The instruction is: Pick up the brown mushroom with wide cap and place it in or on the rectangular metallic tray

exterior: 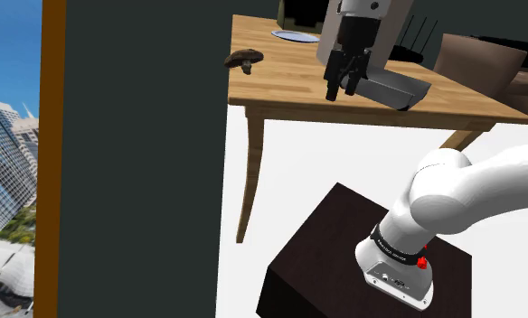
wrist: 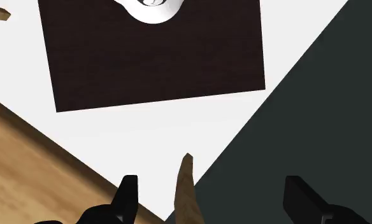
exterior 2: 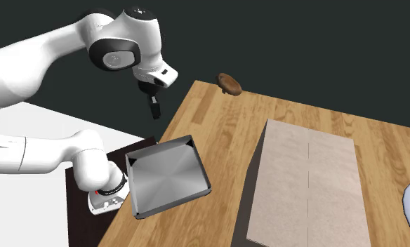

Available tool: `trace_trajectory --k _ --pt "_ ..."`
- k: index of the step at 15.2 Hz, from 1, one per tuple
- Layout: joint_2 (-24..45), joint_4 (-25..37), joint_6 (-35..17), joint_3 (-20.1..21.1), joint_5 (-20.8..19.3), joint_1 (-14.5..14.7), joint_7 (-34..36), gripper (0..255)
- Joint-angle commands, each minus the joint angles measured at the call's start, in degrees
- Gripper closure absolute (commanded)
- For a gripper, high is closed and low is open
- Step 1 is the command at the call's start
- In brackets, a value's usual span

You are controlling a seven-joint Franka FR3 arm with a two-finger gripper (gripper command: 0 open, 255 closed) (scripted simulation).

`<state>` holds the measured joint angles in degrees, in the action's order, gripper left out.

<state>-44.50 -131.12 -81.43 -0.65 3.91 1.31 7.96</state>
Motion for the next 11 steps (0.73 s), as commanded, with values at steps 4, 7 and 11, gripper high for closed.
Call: trace_trajectory --k 4,7,11 --pt "3.9 1.7 -4.5 1.6 -7.6 1.5 -6.6 0" --pt "7.4 2.9 -9.6 3.4 -15.0 2.6 -12.2 0" --pt "11.4 3.9 -17.2 5.9 -24.9 3.6 -18.4 0"
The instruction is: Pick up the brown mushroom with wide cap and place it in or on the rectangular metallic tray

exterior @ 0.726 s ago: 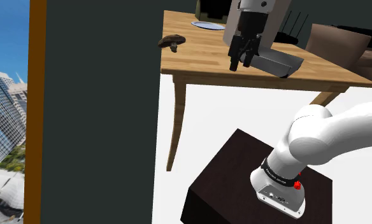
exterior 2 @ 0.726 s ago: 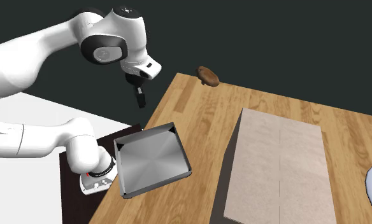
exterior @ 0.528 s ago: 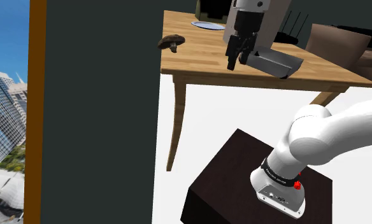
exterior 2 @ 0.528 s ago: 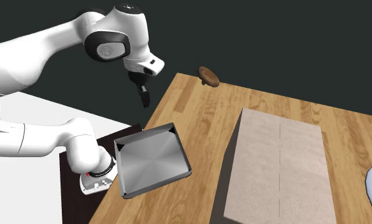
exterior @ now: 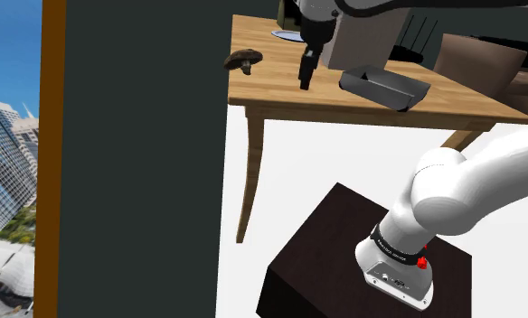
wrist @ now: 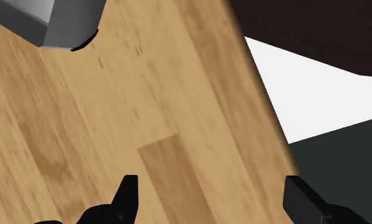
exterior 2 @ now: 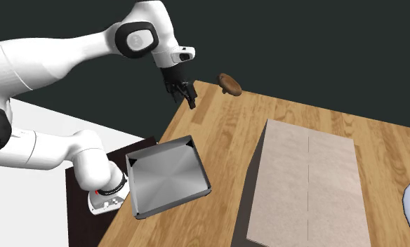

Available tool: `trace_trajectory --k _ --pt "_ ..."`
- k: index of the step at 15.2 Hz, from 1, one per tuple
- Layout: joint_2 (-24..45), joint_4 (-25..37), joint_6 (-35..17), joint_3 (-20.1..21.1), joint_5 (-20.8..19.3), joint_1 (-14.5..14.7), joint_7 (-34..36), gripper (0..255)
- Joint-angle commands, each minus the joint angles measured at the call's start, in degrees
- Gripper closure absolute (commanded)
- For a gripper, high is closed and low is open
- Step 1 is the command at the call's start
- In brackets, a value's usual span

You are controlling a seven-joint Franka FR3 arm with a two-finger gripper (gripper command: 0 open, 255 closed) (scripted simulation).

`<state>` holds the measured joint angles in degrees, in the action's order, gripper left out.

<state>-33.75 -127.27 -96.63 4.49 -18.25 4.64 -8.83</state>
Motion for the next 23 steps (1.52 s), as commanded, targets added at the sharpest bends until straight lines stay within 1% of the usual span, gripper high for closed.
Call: trace_trajectory --k 1,7,12,19,23 --pt "1.6 0.1 -4.0 1.4 -5.2 0.5 -2.9 0" --pt "6.7 0.1 -16.5 5.2 -21.0 1.0 -8.7 0" --pt "10.4 -0.5 -26.9 8.3 -35.8 0.5 -10.4 0" --pt "13.5 -0.6 -31.1 6.6 -38.8 -1.3 -9.0 0" --pt "13.8 -0.6 -31.4 6.4 -39.0 -1.5 -8.8 0"
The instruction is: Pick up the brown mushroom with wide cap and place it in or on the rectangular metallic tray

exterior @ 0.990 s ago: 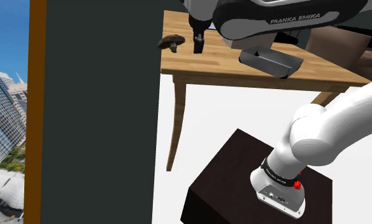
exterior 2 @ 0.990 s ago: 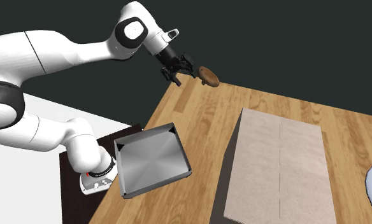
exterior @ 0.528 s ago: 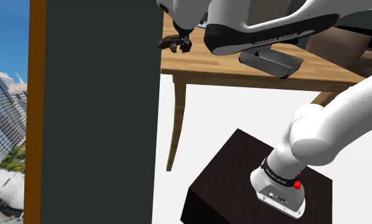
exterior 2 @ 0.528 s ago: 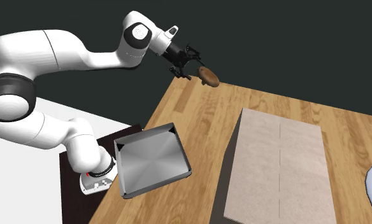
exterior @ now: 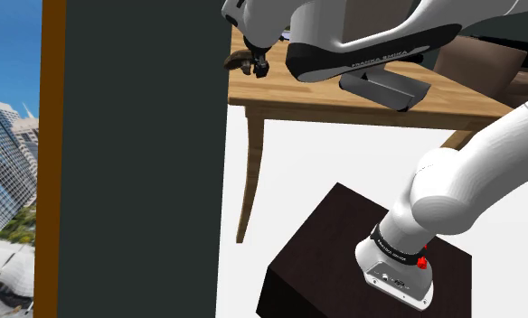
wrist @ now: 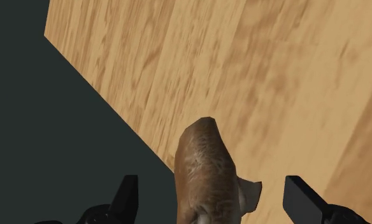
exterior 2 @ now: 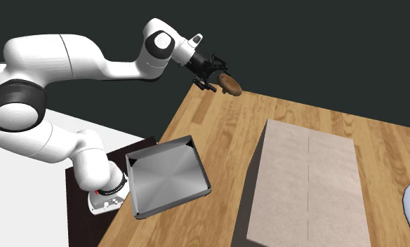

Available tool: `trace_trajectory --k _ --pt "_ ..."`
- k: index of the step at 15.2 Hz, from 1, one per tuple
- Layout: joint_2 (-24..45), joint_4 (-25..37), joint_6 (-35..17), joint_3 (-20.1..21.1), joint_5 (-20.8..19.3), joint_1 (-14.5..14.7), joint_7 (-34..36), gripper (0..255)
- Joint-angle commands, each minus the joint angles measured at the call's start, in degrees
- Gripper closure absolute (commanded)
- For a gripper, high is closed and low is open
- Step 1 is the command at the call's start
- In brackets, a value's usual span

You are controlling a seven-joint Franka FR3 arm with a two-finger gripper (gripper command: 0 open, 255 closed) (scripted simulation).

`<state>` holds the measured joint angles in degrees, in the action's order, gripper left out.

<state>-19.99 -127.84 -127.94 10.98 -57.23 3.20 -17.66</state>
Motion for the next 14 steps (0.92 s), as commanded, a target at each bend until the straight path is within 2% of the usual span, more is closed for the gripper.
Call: trace_trajectory --k 1,5,6,14 --pt "0.0 0.0 -0.1 0.0 -0.1 0.0 0.0 0" --pt "0.0 0.0 -0.1 0.0 0.0 0.0 0.0 0" --pt "0.0 0.0 -0.1 0.0 0.0 0.0 0.0 255" --pt "0.2 0.2 -0.1 -0.1 -0.1 -0.1 -0.1 255"
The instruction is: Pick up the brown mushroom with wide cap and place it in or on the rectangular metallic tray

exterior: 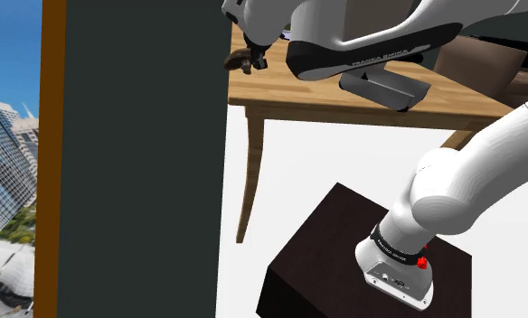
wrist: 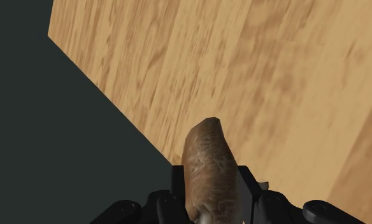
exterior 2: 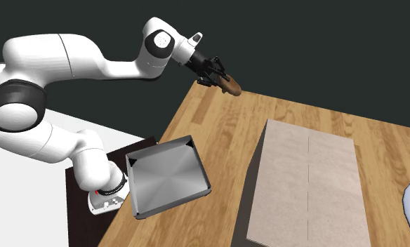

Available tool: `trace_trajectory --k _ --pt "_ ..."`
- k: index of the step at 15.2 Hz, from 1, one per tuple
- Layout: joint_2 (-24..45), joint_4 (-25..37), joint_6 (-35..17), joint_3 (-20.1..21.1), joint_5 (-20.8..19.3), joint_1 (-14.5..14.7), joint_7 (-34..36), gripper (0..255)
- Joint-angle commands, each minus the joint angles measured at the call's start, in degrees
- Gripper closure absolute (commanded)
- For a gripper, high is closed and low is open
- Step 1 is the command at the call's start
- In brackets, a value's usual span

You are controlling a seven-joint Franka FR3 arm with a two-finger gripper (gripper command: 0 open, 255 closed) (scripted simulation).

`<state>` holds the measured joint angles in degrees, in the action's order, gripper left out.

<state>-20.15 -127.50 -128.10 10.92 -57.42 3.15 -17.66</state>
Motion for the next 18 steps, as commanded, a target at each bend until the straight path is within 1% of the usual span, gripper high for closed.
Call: trace_trajectory --k 1,18 --pt "0.2 -0.3 0.1 0.0 0.1 0.0 0.0 255" --pt "-0.4 10.3 7.3 -0.6 6.2 1.3 -10.6 255"
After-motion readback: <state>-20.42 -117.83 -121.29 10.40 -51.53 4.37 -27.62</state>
